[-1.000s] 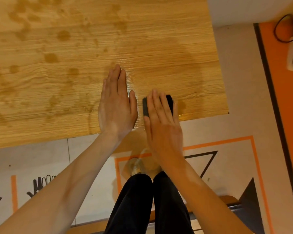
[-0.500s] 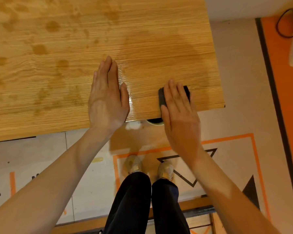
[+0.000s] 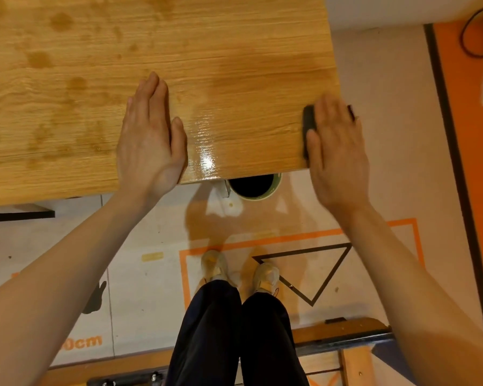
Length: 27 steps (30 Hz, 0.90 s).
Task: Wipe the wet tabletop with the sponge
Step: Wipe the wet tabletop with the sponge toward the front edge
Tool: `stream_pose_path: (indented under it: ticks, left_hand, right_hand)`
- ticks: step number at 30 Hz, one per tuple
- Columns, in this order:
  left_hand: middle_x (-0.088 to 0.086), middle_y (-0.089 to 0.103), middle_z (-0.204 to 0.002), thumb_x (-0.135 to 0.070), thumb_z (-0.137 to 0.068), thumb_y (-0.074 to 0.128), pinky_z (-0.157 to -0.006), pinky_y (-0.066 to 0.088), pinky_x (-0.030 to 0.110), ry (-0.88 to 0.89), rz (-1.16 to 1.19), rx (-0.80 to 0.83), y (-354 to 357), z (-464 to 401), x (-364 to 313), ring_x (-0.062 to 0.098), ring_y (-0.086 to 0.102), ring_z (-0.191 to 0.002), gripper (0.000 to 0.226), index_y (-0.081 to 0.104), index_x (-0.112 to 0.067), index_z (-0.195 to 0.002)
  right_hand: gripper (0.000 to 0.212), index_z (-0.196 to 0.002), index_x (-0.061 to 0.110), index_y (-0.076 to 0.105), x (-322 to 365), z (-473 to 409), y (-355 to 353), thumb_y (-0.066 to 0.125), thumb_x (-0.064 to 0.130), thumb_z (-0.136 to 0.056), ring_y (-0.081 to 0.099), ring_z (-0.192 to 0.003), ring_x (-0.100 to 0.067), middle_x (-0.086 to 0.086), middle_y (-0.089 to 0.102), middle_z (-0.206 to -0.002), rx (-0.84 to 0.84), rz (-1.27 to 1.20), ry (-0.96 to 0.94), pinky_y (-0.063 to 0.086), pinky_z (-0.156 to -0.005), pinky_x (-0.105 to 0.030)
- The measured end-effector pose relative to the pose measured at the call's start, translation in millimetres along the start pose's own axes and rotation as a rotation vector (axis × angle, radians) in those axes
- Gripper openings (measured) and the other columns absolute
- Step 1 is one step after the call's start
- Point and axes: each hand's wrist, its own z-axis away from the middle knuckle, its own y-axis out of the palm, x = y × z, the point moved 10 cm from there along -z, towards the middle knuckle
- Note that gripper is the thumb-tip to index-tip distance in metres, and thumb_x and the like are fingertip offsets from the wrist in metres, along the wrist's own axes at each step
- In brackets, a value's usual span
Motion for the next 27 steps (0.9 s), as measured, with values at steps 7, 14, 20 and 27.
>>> stream_pose_path:
  ticks: [7, 14, 20, 27]
  left_hand:
    - [0.017, 0.032, -0.162, -0.024, -0.106, 0.037, -0.122, 0.027, 0.049, 0.001, -0.019, -0.019, -2, -1, 1, 0.031, 0.029, -0.151, 0.053, 0.035, 0.003, -0.153]
    - [0.017, 0.031, -0.162, -0.027, -0.107, 0.034, -0.121, 0.029, 0.049, 0.02, -0.044, -0.014, 0, 0, 0, 0.03, 0.03, -0.151, 0.054, 0.034, 0.002, -0.153]
    - [0.018, 0.031, -0.162, -0.026, -0.107, 0.034, -0.122, 0.028, 0.047, 0.024, -0.042, -0.03, 0, 0, 1, 0.031, 0.03, -0.15, 0.054, 0.034, 0.004, -0.153]
    - [0.017, 0.031, -0.162, -0.027, -0.108, 0.032, -0.121, 0.03, 0.047, 0.036, -0.054, -0.032, 0, 0, 1, 0.031, 0.03, -0.151, 0.054, 0.034, 0.002, -0.154]
  right_hand:
    - [0.058, -0.151, 0.003, 0.02, 71, 15, 26, 0.011, 0.027, -0.099, 0.013, -0.149, -0.027, -0.014, 0.018, -0.16, -0.018, 0.014, -0.012, 0.008, -0.122, -0.046]
    - [0.055, -0.147, 0.001, 0.033, 134, 26, 51, 0.041, 0.027, -0.099, 0.027, -0.145, -0.03, -0.015, 0.031, -0.155, 0.104, 0.037, -0.623, 0.015, -0.119, -0.041]
    - [0.05, -0.141, -0.003, 0.042, 33, 40, 10, 0.06, 0.011, -0.096, 0.034, -0.141, -0.033, -0.02, 0.04, -0.149, -0.073, 0.041, -0.455, 0.027, -0.117, -0.05]
    - [0.041, -0.139, -0.002, 0.044, 152, 47, 50, 0.04, -0.002, -0.099, 0.04, -0.138, -0.032, -0.018, 0.045, -0.146, -0.167, 0.02, -0.653, 0.029, -0.116, -0.046]
